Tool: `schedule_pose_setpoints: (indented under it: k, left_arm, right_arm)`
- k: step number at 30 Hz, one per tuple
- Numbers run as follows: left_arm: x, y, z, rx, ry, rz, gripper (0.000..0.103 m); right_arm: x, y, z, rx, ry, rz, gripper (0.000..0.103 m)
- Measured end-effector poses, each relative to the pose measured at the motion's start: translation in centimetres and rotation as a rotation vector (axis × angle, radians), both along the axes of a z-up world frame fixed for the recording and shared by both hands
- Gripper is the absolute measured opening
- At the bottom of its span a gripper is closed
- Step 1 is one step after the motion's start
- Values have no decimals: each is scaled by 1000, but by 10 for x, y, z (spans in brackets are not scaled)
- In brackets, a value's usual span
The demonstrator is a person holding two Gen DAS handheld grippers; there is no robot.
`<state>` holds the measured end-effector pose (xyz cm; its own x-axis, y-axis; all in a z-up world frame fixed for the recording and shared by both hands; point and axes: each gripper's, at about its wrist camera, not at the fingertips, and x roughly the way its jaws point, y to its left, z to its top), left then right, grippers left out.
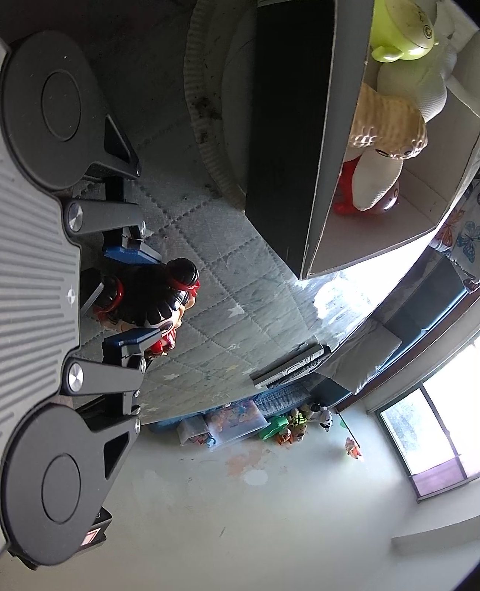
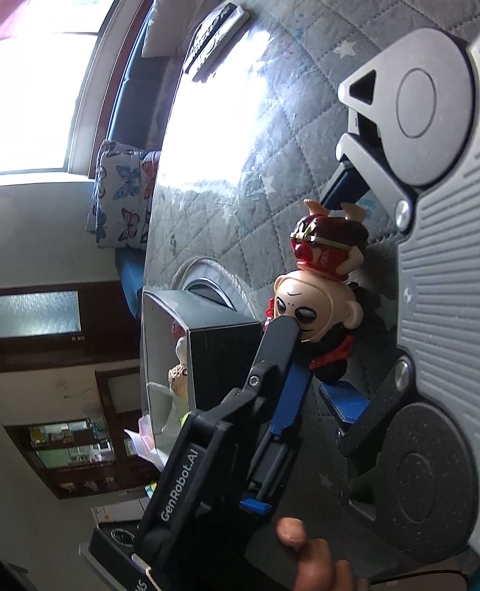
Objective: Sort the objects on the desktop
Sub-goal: 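Lift the doll figurine and carry it over the box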
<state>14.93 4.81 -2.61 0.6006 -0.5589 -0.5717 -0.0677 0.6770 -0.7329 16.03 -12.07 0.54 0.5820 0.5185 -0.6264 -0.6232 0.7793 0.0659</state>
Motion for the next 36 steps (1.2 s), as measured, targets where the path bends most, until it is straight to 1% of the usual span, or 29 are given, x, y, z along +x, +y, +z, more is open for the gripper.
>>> schedule_pose_setpoints:
  k: [5,8,12,16,19,24,30,36]
  left_arm:
    - [0,-2,1,11,-5,-11,40]
    - [0,-4,3,31,-17,-26,41]
    - [-3,-7,5,51,-30,-44,42]
    - [-10,-6,9,50,-44,-45,42]
    - [-18,-2,17,51,-68,-32,42]
    - [-33,16,40,61,-132,5,42]
    - [-47,51,70,90,-215,81,42]
    - [-43,97,84,118,-243,163,43]
  right_arm:
    - [-2,3,-2,-6,-10,-30,100]
    - [-4,5,-3,-23,-20,-31,99]
    - [-7,5,-2,-19,-18,-42,99]
    - [-13,6,4,-14,-30,-42,99]
    - [-18,10,10,-19,-52,-29,99]
    - [-25,27,32,-12,-112,4,99]
    - [-23,65,59,3,-190,70,99]
    - [-7,116,70,16,-233,137,99]
